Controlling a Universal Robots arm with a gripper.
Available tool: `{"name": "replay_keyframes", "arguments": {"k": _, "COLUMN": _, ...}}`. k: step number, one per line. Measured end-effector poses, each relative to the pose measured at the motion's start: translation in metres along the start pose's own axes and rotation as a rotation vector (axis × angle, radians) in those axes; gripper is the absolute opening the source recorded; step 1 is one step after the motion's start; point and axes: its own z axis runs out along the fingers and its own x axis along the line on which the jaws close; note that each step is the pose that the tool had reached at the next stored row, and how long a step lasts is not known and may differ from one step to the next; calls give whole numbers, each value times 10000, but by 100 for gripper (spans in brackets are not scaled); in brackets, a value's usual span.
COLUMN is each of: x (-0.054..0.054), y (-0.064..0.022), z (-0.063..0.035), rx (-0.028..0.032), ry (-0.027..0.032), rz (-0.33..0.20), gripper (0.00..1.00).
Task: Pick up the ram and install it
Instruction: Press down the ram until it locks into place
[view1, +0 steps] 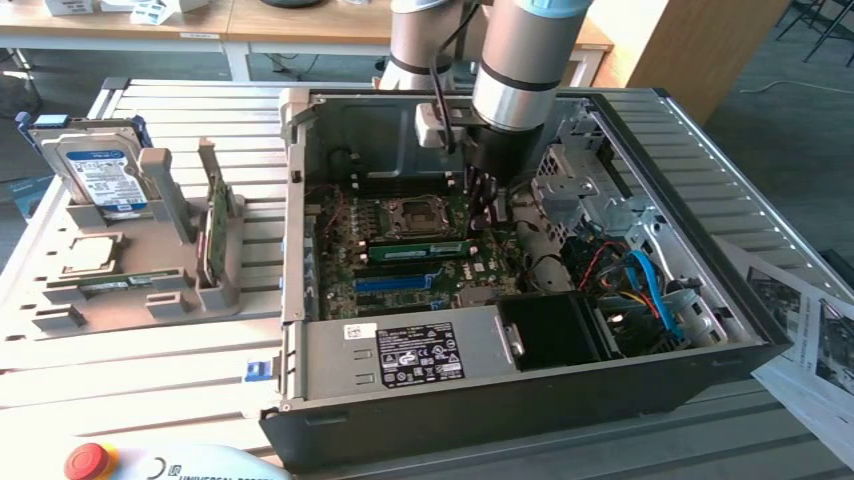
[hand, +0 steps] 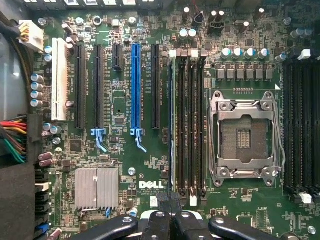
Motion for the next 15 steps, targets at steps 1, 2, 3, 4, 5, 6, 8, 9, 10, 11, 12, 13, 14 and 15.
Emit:
{"name": "replay_keyframes", "arguments": {"k": 1, "x": 0, "y": 0, "z": 12, "rx": 0, "ry": 0, "rz": 3, "gripper": 10}}
{"name": "replay_keyframes", "arguments": {"k": 2, "x": 0, "y": 0, "z": 26, "rx": -1, "ry": 0, "rz": 6, "gripper": 10}}
{"name": "replay_keyframes", "arguments": {"k": 3, "x": -1, "y": 0, "z": 40, "rx": 0, "ry": -1, "rz": 8, "gripper": 10}}
{"name": "replay_keyframes", "arguments": {"k": 4, "x": -1, "y": -1, "z": 52, "rx": 0, "ry": -2, "rz": 10, "gripper": 10}}
{"name": "replay_keyframes", "arguments": {"k": 5, "x": -1, "y": -1, "z": 64, "rx": 0, "ry": -2, "rz": 11, "gripper": 10}}
{"name": "replay_keyframes", "arguments": {"k": 6, "x": -1, "y": -1, "z": 75, "rx": 0, "ry": -1, "rz": 12, "gripper": 10}}
{"name": "replay_keyframes", "arguments": {"k": 8, "x": -1, "y": -1, "z": 100, "rx": 0, "ry": -2, "rz": 13, "gripper": 10}}
{"name": "replay_keyframes", "arguments": {"k": 9, "x": -2, "y": -1, "z": 110, "rx": 0, "ry": -1, "rz": 14, "gripper": 10}}
{"name": "replay_keyframes", "arguments": {"k": 10, "x": -2, "y": -1, "z": 118, "rx": 0, "ry": -2, "rz": 14, "gripper": 10}}
{"name": "replay_keyframes", "arguments": {"k": 11, "x": -1, "y": -1, "z": 122, "rx": -1, "ry": 0, "rz": 15, "gripper": 10}}
{"name": "replay_keyframes", "arguments": {"k": 12, "x": -1, "y": -1, "z": 122, "rx": -2, "ry": 2, "rz": 15, "gripper": 10}}
{"name": "replay_keyframes", "arguments": {"k": 13, "x": -1, "y": -1, "z": 122, "rx": -1, "ry": 2, "rz": 15, "gripper": 10}}
{"name": "replay_keyframes", "arguments": {"k": 14, "x": -1, "y": -1, "z": 122, "rx": -1, "ry": 2, "rz": 15, "gripper": 10}}
{"name": "replay_keyframes", "arguments": {"k": 15, "x": -2, "y": -1, "z": 123, "rx": -1, "ry": -1, "rz": 14, "gripper": 10}}
